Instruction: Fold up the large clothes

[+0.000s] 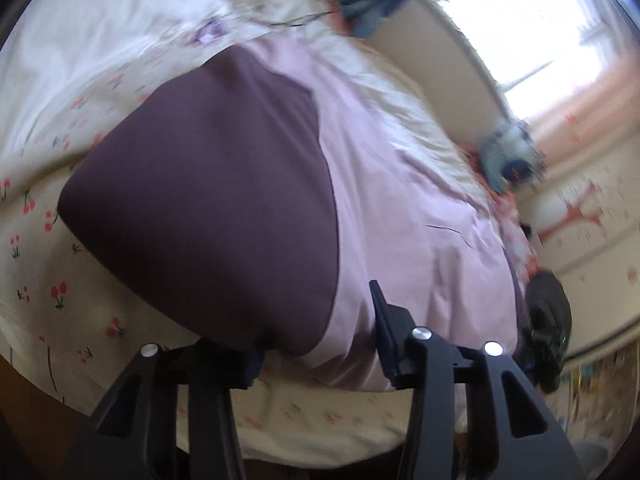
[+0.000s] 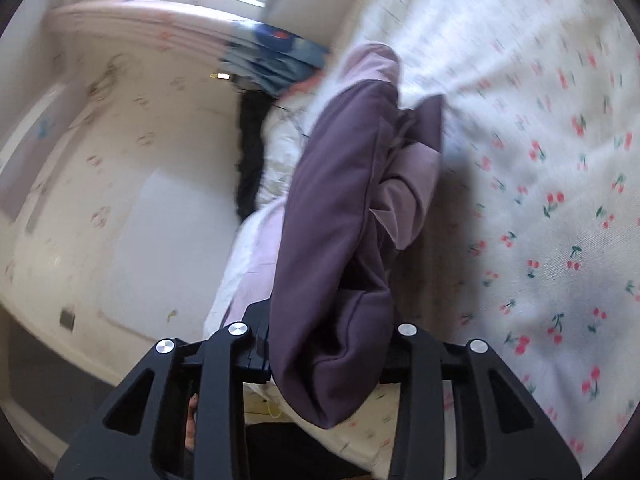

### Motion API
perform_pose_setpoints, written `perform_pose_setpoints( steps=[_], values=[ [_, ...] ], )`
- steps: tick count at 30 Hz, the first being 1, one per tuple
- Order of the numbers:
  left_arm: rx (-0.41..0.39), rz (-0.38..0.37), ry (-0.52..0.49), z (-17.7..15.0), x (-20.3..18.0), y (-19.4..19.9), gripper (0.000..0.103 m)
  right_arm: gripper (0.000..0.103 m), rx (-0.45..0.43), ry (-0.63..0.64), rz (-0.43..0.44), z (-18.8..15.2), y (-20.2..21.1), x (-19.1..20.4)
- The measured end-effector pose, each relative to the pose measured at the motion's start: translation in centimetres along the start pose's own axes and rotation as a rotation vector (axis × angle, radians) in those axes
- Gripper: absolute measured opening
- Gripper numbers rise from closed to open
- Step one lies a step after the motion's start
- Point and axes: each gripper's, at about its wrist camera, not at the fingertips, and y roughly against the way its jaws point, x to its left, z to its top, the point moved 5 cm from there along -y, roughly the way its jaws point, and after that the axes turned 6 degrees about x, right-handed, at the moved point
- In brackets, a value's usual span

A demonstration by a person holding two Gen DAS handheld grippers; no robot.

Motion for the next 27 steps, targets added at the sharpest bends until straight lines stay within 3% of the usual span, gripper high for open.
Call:
perform_pose_setpoints(
  steps=[2,4,6,8,10,12,15,18,21,24,27],
  values=[
    [0.020,-0.005,-0.074,-1.2,-1.9,0.5,0.045,0.033,-0.016,0.051,-0.014,-1.2,2.0,0.8],
    [0.091,0.020,-0.106,-2.5,-2.2,-0.5,0.045,0.034,-0.009,0.035,-0.047,-2.4,3.6,-1.0],
    [0.155,0.084,-0.095,-3.8,-1.1,-1.4,0.050,0.038,0.044,-0.058,-0.119,-3.8,3.8,-5.2],
    [0.199,0.072,-0.047,-4.4,0.0,-0.8,0.056,0.043,0.076,-0.147,-0.145,-5.7,4.6,-8.7],
    [0.217,0.088,-0.038,-5.0,0.6,0.9,0.058,0.046,0.022,-0.162,-0.134,-6.7,6.7,-9.2],
    [0.183,0.157,-0.074,-5.6,1.0,3.3,0.066,0.053,-0.071,-0.111,-0.230,-6.4,8.9,-8.2],
    [-0.008,0.366,-0.154,-4.8,0.5,7.5,0.070,0.070,-0.189,0.022,-0.394,-4.4,10.5,-4.7],
    [-0.099,0.349,-0.241,-2.5,-3.1,7.0,0.076,0.082,-0.195,0.188,-0.459,-1.1,7.3,0.6],
    [-0.179,0.306,-0.353,0.7,-7.1,4.1,0.079,0.087,-0.134,0.348,-0.568,2.8,-0.1,4.3],
    [-0.219,0.268,-0.400,4.2,-10.1,-0.5,0.079,0.087,-0.109,0.376,-0.671,6.4,-5.5,2.8],
    [-0.232,0.305,-0.375,7.3,-9.7,-4.0,0.079,0.087,-0.085,0.365,-0.779,8.8,-9.6,-0.8]
  ],
)
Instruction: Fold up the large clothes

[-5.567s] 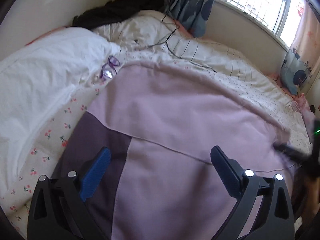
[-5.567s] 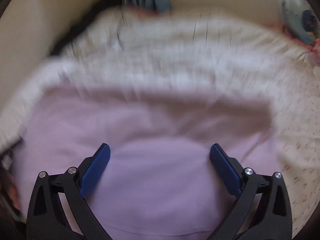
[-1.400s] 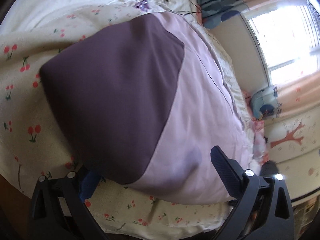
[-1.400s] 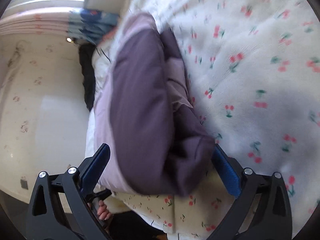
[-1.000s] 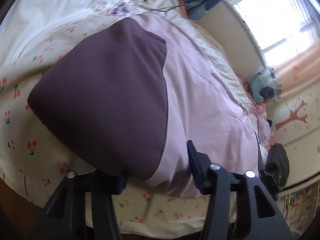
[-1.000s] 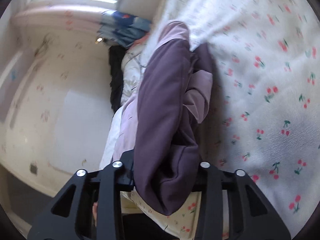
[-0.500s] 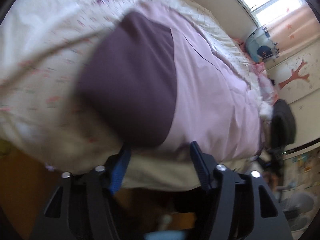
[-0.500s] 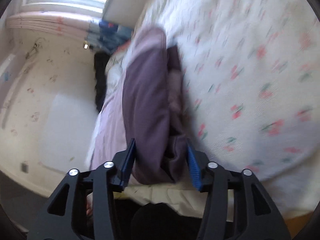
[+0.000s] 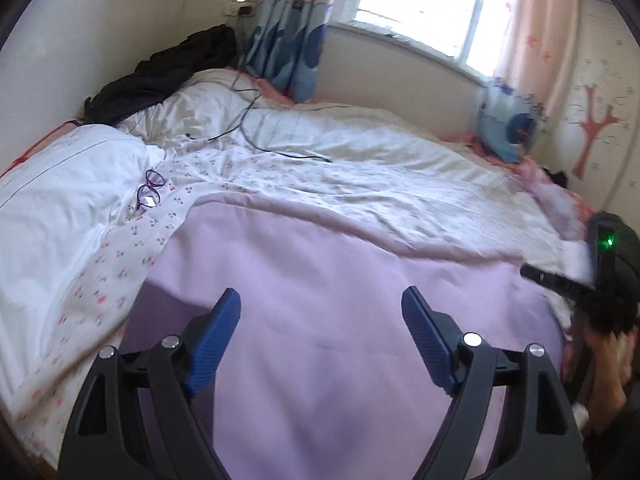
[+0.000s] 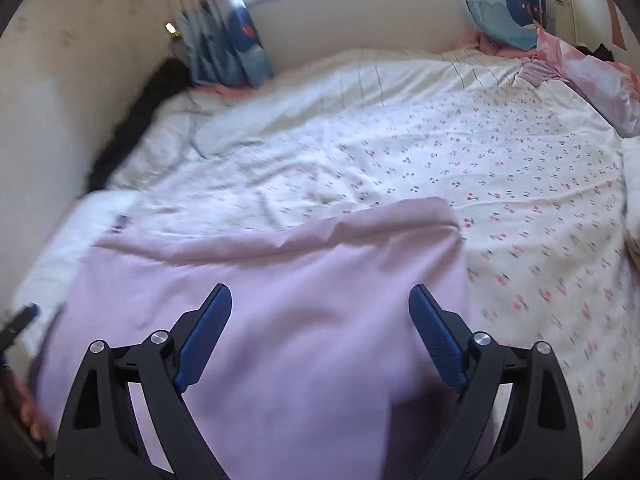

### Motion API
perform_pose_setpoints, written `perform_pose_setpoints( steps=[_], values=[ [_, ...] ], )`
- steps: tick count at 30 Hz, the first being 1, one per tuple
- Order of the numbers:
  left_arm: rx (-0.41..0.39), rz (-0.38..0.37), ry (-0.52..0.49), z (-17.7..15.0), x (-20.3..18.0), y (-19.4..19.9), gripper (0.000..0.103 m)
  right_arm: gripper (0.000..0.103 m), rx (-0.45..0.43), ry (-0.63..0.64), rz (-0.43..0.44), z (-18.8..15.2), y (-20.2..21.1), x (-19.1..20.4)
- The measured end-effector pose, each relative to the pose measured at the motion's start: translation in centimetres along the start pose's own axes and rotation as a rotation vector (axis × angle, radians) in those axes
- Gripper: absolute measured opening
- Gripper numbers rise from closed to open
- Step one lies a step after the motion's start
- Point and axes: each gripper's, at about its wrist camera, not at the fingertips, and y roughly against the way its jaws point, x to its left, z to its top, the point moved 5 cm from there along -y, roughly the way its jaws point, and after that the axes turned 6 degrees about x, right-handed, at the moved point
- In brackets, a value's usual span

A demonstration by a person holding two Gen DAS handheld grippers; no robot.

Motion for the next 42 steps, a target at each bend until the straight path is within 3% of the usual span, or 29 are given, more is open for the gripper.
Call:
perform_pose_setpoints(
  steps=[2,4,6,11,15,18,26,31,37,42],
  values=[
    [0.046,0.045,0.037,-0.3,1.7,-3.1,0.079,0.093,0.057,0.016,-0.063,-0.6,-3.1,-0.1],
    [0.114,0.042,0.105,-1.9,3.6,-5.7,0.079,0.096,0.131,0.002,-0.041,-2.0,-6.0,-0.9],
    [0.135,0.043,0.123,-2.6,3.7,-6.1,0.079,0.096,0.120,0.008,-0.041,-1.7,-5.6,-0.7],
    [0.104,0.111,0.052,-2.5,2.5,-5.4,0.082,0.096,0.034,0.083,-0.048,0.5,-3.1,1.5],
    [0.093,0.130,0.016,-2.7,2.0,-5.2,0.083,0.096,0.063,0.132,-0.103,2.9,-5.8,2.8],
    [0.082,0.119,0.026,-2.4,2.1,-5.0,0.083,0.096,0.175,0.116,-0.099,2.4,-9.7,2.3],
    [0.081,0.146,-0.020,-2.5,1.2,-4.7,0.086,0.096,0.152,0.114,-0.095,2.6,-8.2,2.8],
    [0.077,0.156,-0.030,-2.6,1.0,-4.6,0.086,0.096,0.063,0.188,0.034,3.2,-5.7,7.8],
    [0.059,0.167,-0.062,-2.5,0.4,-4.2,0.086,0.096,0.198,0.276,-0.012,0.8,-11.4,10.4],
    [0.053,0.181,-0.119,-2.8,-0.5,-4.0,0.087,0.096,0.181,0.265,0.013,1.1,-8.7,10.0]
  ],
)
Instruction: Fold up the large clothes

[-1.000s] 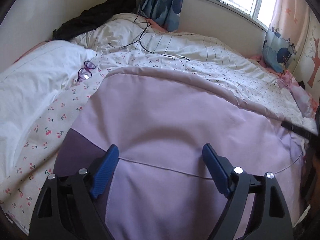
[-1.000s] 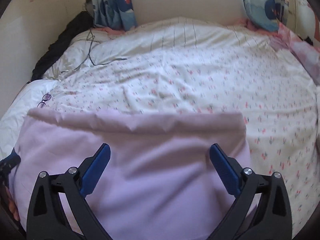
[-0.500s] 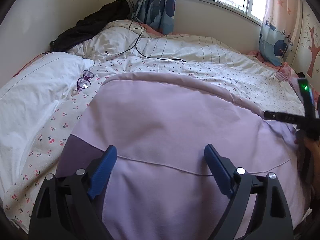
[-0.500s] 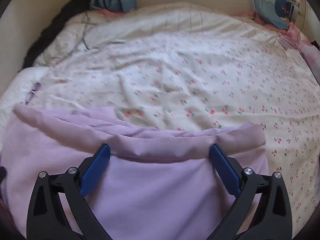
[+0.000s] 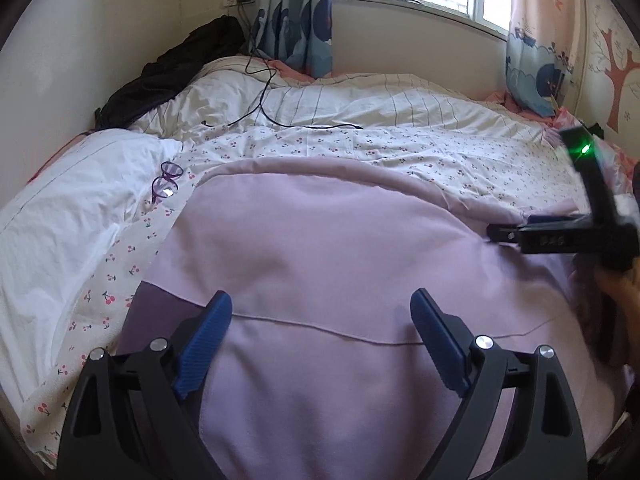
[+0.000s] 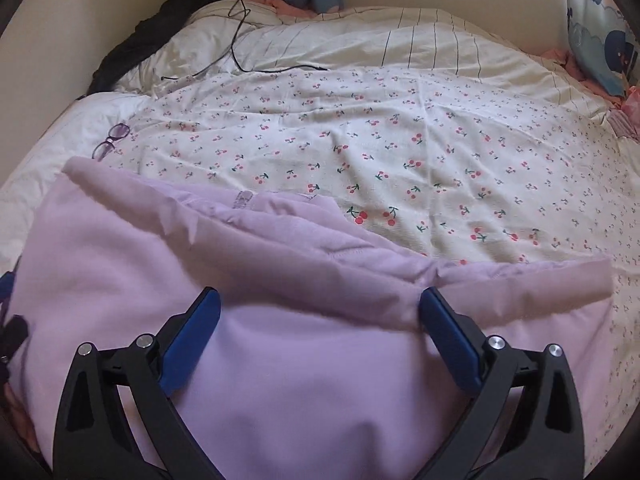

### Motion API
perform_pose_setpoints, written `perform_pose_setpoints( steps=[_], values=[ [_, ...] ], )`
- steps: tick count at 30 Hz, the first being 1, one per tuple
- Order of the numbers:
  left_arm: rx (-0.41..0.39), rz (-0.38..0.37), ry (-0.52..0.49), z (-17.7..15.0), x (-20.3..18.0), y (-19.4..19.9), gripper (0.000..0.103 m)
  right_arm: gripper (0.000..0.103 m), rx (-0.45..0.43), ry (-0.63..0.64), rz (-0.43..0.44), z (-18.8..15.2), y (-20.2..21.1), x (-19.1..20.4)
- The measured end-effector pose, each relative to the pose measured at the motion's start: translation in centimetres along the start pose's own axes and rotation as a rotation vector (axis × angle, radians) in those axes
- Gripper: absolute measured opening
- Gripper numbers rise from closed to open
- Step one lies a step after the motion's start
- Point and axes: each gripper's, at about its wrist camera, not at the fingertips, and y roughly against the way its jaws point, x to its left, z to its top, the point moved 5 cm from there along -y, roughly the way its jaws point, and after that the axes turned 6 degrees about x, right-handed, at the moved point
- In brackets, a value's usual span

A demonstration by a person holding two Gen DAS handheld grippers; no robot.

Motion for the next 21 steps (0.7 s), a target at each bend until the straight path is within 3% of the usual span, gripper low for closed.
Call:
perform_pose_setpoints(
  steps=[4,7,10,12,17,21],
  values=[
    [-0.018,0.007,-0.033,-0.1,-0.6,0.5,0.087,0.096,-0.072,0.003,-0.012,-2.1,4.6,-0.7],
    [-0.021,0.010,-0.035,-0.1,-0.7,0.6,0.087,0.096,-0.123,-0.042,-0.079,-4.4,7.4,-3.0],
    [-0.021,0.009,-0.036,-0.1,-0.7,0.6,0.087,0.096,-0.102,-0.119,-0.125,-6.8,6.8,-6.0],
    [-0.017,-0.003,-0.031,-0.1,-0.7,0.6,0.087,0.097,-0.057,-0.137,-0.108,-8.1,4.6,-7.1],
    [0.027,-0.028,0.008,-0.2,0.0,-0.6,0.087,0.097,-0.045,-0.128,-0.119,-7.7,5.2,-6.4],
    [0.031,-0.062,0.077,-0.5,1.3,-0.9,0.087,0.097,-0.121,-0.096,-0.056,-9.3,9.1,-3.5]
  ],
)
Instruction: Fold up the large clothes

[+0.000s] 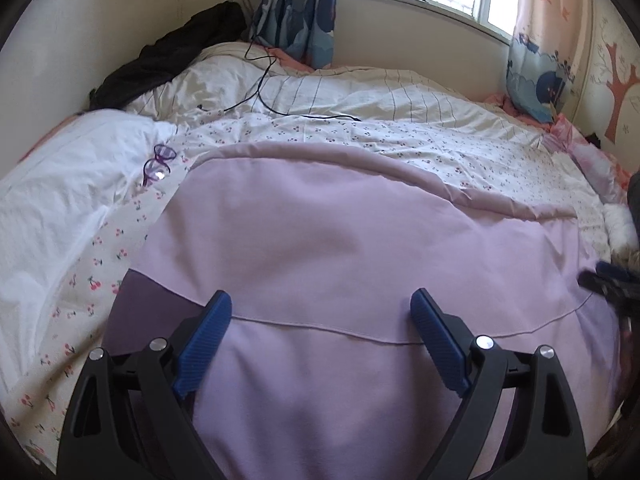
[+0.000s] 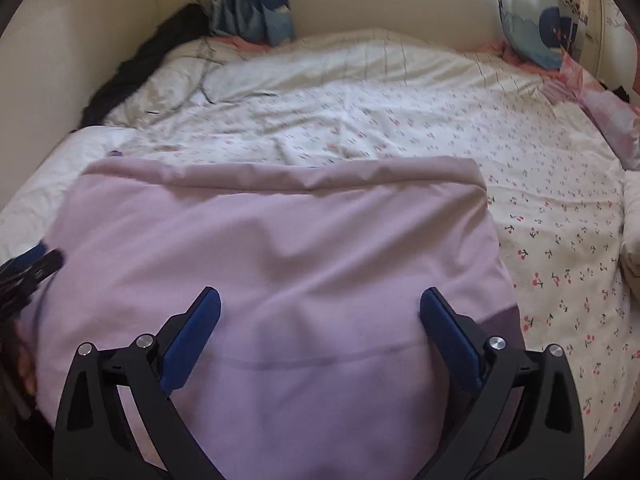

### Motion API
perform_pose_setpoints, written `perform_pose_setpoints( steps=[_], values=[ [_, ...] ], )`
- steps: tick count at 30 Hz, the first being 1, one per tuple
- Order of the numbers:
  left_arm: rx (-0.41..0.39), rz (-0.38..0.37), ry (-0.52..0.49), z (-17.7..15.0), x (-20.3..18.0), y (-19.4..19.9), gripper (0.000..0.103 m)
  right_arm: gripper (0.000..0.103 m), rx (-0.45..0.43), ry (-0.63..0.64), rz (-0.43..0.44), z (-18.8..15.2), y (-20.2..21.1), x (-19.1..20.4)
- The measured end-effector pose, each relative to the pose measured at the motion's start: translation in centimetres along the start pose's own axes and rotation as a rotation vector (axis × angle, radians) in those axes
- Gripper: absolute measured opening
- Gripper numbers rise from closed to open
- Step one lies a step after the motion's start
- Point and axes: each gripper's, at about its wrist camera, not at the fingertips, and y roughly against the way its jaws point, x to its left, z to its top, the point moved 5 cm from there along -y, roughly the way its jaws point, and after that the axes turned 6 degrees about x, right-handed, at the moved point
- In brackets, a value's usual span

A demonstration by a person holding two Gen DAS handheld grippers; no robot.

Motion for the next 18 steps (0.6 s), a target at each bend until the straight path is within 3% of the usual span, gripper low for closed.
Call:
perform_pose_setpoints(
  steps=[3,4,6,9,15,18],
  values=[
    [-0.015,0.001,0.027,-0.3,0.3,0.3,0.087,0.097,0.080,0.083,-0.021,-2.3,-1.3,2.5],
    [-0.022,0.008,0.035,-0.3,0.4,0.5,0.087,0.097,0.074,0.138,-0.071,-3.1,-1.7,3.2],
    [-0.047,0.011,0.064,-0.9,0.7,1.8,0.087,0.097,0.071,0.138,-0.079,-3.5,-1.5,3.3],
    [-0.103,-0.016,0.156,-2.8,1.7,4.7,0.090,0.097,0.080,0.079,-0.010,-3.1,0.8,3.9],
    [-0.165,-0.035,0.248,-6.5,2.5,8.5,0.093,0.097,0.071,0.153,-0.032,-0.6,1.9,7.5],
    [-0.156,-0.042,0.275,-7.5,3.1,8.9,0.094,0.097,0.214,0.189,-0.078,-1.6,-2.6,9.1]
  ],
)
